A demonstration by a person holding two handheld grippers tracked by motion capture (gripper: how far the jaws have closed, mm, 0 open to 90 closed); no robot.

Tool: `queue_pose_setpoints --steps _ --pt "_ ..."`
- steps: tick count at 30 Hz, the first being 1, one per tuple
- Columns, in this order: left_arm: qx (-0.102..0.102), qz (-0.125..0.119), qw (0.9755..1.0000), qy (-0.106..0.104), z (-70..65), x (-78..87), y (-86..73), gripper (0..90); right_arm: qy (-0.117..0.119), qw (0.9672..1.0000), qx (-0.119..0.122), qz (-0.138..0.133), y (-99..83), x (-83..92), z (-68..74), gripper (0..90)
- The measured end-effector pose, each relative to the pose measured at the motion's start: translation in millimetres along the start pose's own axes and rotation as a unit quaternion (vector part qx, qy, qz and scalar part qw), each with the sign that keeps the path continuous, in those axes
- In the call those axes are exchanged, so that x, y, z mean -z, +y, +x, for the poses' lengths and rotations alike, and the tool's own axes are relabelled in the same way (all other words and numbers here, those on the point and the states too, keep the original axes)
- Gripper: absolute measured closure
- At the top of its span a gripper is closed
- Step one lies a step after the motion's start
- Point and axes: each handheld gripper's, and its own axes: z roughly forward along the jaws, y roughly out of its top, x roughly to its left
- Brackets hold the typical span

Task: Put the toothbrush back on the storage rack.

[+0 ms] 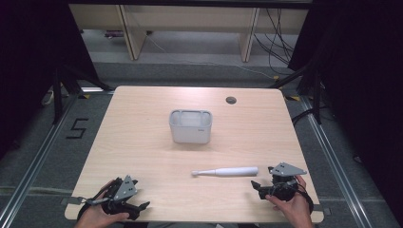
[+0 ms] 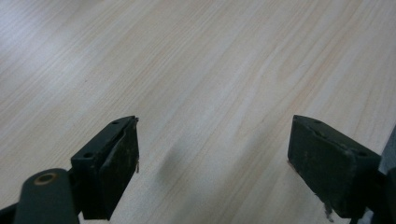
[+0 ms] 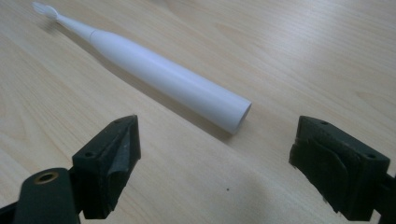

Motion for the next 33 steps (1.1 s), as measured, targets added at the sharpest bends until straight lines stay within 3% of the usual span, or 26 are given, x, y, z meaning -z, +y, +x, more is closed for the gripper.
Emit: queue_pose_setpoints --steps 4,7,8,10,13,14,19,20,21,24,25,29,31,33 --pt "-0.002 0.004 1.0000 0.000 0.3 -0.3 0.0 16.2 -0.003 1.0000 0.004 0.001 2.2 0.5 1.9 16.9" --pt "-0.003 0.005 1.0000 -0.001 0.6 0.0 -0.2 16.2 -0.005 0.9997 0.025 0.002 5.2 1.0 1.3 19.2" --pt "-0.004 0.006 1.0000 0.002 0.9 0.0 -0.2 16.2 -0.003 0.9998 0.016 0.008 5.9 1.7 3.1 19.9" --pt "-0.004 0.005 1.0000 0.001 1.1 0.0 -0.1 16.2 -0.007 0.9995 0.031 0.000 7.2 0.9 1.6 20.2" --pt "-0.004 0.005 1.0000 0.000 1.0 0.4 -0.3 16.2 0.000 0.9994 0.033 0.009 10.7 1.1 5.7 22.0" --pt "-0.004 0.005 1.0000 0.001 1.1 0.2 -0.3 16.2 0.000 0.9987 0.051 0.004 12.0 0.2 4.3 22.3" --pt "-0.004 0.005 1.0000 -0.001 0.5 0.3 -0.2 16.2 0.000 0.9978 0.066 0.009 15.9 0.1 7.2 25.4" --pt "-0.004 0.006 1.0000 0.000 0.9 0.0 -0.3 16.2 0.005 0.9981 0.061 0.013 16.7 -0.1 9.7 26.4" --pt "-0.004 0.006 1.0000 0.001 1.1 0.0 -0.3 16.2 0.008 0.9972 0.073 0.015 18.8 -0.8 8.4 26.5" --pt "-0.002 0.003 1.0000 0.000 0.3 0.1 -0.2 16.2 0.011 0.9967 0.079 0.016 22.7 -0.9 12.5 28.9" --pt "-0.004 0.006 1.0000 0.000 1.0 0.1 -0.3 16.2 0.015 0.9953 0.094 0.019 27.1 -1.0 13.4 29.4" --pt "-0.003 0.004 1.0000 0.000 0.6 0.4 -0.2 16.2 0.021 0.9942 0.100 0.033 32.5 -3.3 18.9 31.2" --pt "-0.004 0.006 1.0000 0.000 1.1 0.3 -0.3 16.2 0.024 0.9916 0.123 0.033 36.4 -7.0 19.7 31.4" --pt "-0.004 0.005 1.0000 0.001 1.2 0.2 -0.2 16.2 0.024 0.9916 0.122 0.036 37.4 -7.4 20.8 31.7"
